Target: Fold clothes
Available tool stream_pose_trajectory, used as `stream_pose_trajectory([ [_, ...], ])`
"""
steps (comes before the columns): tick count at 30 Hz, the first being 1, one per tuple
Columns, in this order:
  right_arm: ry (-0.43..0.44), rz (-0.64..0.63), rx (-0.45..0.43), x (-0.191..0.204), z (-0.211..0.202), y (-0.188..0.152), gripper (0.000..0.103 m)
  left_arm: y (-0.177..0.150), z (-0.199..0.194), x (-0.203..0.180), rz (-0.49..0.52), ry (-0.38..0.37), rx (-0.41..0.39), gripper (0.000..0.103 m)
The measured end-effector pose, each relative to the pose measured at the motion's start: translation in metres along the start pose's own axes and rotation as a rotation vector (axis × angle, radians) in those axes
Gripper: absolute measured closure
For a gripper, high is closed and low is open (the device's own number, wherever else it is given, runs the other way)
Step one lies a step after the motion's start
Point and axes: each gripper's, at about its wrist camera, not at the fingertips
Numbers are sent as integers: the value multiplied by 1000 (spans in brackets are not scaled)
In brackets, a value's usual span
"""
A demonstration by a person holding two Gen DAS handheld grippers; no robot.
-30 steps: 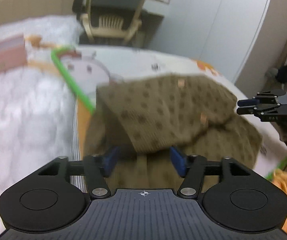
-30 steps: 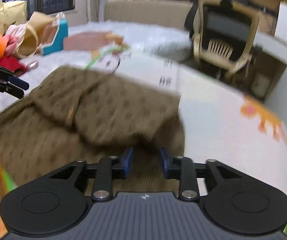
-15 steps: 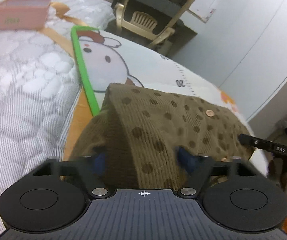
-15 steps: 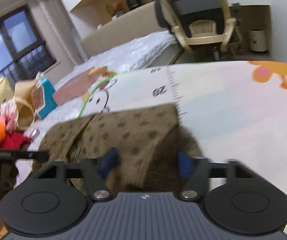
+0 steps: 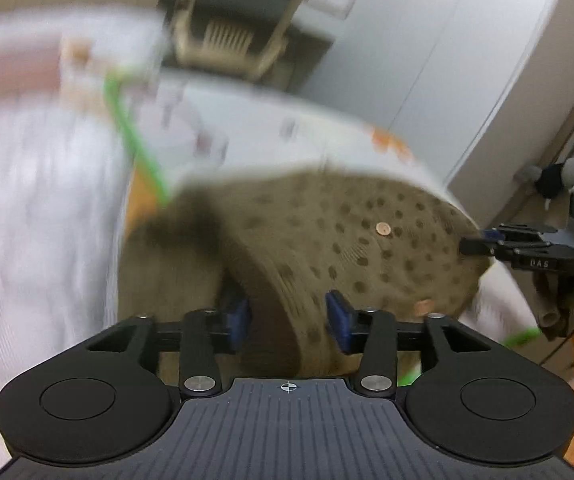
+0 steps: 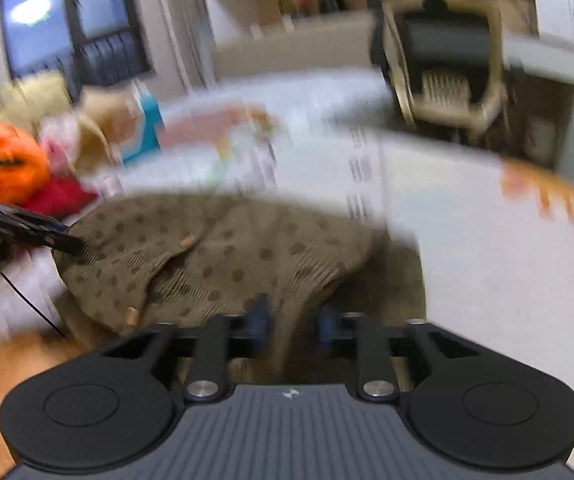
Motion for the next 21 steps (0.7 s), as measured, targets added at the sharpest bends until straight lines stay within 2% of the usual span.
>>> stream_pose_trajectory([
  [2,-13,55,6,-13,-3,-7,51,-6,5,15,-43,-15,34,37],
  [3,-10,85,-13,-20,-8,-5,45,-6,7,22,-64,-24,37,29],
  [4,0,116,-47,-27,-13,1,41,1,6,28,-85,-39,12,21],
  [6,31,177,-116,-41,-22,14,29,17,10,36,-138,-85,-30,15],
  [8,88,235,-163,-56,-17,28,23,34,25,41,-186,-138,-40,10],
  [10,155,327,-170,-75,2,38,22,51,49,44,-230,-172,-16,10],
  [14,300,557,-78,-118,62,40,22,72,103,54,-299,-238,83,9],
  [16,353,595,-77,-130,84,52,21,83,118,60,-320,-288,78,9],
  [18,389,609,-98,-141,102,69,21,106,134,64,-344,-293,72,9],
  [21,338,550,-186,-148,112,106,21,146,143,62,-314,-242,-40,9],
])
Point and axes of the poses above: each gripper's, at about its wrist camera, not at the fingertips, and z roughly the way its jaws point, x to its left, y to its top, and after that the axes turned 11 degrees about y, right-handed
